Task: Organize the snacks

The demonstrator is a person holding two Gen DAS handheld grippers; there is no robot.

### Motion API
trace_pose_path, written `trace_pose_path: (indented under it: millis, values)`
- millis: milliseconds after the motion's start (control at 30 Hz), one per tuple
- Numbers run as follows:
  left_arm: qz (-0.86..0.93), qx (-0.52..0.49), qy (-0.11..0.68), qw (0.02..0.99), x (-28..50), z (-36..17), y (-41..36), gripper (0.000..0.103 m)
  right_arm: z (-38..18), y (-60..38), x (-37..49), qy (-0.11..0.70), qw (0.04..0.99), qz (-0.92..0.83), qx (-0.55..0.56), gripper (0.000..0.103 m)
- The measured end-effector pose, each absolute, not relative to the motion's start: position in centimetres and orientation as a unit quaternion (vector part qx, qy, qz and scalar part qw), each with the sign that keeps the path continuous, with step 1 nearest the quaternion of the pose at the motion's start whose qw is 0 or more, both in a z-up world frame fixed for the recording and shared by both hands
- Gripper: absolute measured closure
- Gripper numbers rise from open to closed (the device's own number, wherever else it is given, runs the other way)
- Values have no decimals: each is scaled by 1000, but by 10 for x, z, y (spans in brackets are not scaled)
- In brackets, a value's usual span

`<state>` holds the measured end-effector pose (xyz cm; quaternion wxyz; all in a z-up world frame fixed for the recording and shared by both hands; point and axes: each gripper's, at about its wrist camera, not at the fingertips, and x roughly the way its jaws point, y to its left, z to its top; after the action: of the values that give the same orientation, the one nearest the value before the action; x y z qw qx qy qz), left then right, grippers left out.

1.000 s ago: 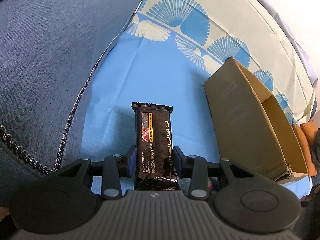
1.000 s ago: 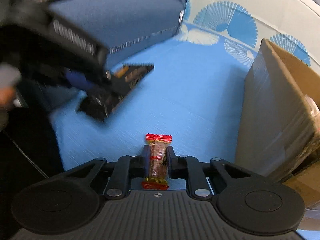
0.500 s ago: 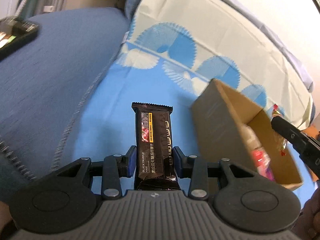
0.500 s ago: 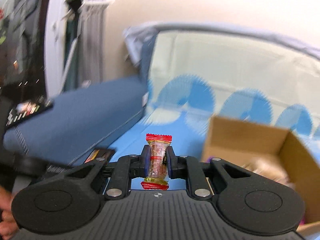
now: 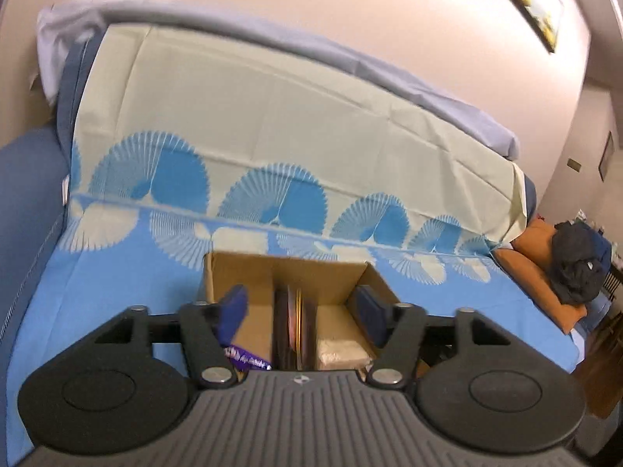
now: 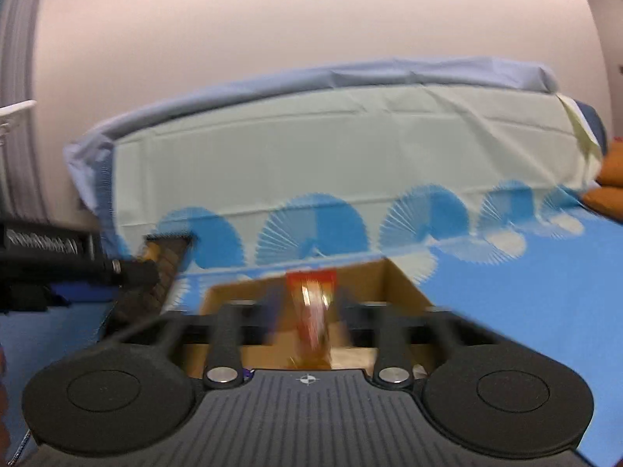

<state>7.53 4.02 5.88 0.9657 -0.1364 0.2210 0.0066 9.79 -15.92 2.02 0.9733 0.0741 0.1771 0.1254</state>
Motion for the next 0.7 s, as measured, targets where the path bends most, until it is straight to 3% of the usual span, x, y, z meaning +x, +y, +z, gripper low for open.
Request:
trace_pose_path:
  millis: [33, 167, 267, 700]
  values:
    - [7, -130, 221, 967, 73, 59, 38, 32, 20, -163, 98, 177, 974, 118, 81, 15]
    - [14, -118, 223, 968, 53, 54, 34, 16, 19, -169, 100, 188, 972, 114, 81, 14]
    - [32, -98, 216, 971, 28, 53, 32, 6, 16, -170, 106, 221, 966, 112, 75, 1]
    - [32, -117, 245, 962, -23, 34, 11, 1, 22, -168, 82, 311, 947, 82, 21, 1]
